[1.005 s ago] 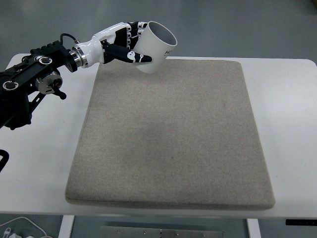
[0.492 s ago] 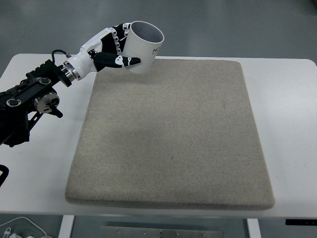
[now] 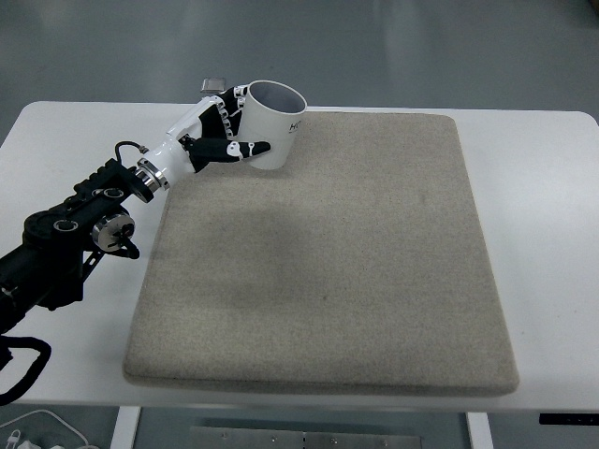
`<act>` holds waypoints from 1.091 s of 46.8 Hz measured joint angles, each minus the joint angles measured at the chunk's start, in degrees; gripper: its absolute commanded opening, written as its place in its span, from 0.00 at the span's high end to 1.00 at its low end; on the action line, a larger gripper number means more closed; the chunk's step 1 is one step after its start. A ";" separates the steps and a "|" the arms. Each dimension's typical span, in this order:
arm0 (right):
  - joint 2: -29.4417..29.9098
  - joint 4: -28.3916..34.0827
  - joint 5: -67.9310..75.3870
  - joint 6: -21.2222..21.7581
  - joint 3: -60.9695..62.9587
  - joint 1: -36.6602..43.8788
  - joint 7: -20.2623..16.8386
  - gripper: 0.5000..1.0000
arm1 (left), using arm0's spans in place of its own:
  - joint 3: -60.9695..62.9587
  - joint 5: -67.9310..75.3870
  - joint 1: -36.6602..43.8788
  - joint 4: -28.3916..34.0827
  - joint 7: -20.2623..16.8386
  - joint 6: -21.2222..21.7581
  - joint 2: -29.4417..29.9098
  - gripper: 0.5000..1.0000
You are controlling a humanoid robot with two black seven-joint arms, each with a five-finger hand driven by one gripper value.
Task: Flip white cup upright
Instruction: 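Lower the cup onto the mat with the left hand, opening upward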
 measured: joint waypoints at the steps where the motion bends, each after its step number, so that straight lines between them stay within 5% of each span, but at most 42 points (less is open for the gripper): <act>1: 0.00 -0.03 -0.02 -0.02 0.01 0.01 0.00 0.14 | -0.03 -0.03 0.09 0.03 0.00 0.14 -0.18 1.00; 15: 0.00 -0.08 0.03 -0.08 0.04 0.01 -0.01 0.14 | 0.03 0.29 0.37 1.47 0.00 5.35 -3.07 0.98; 39: 0.00 -0.08 -0.08 -0.02 -0.05 0.02 0.00 0.14 | -0.20 -0.17 3.40 2.18 0.03 8.31 -4.03 0.94; 43: 0.00 -0.08 -0.02 -0.01 0.01 0.01 0.01 0.14 | -0.19 -0.17 3.43 2.18 0.03 8.81 -4.55 0.87; 51: 0.00 -0.08 0.04 -0.01 0.04 0.02 0.01 0.14 | -0.29 -0.17 3.60 2.18 0.03 9.70 -4.91 0.53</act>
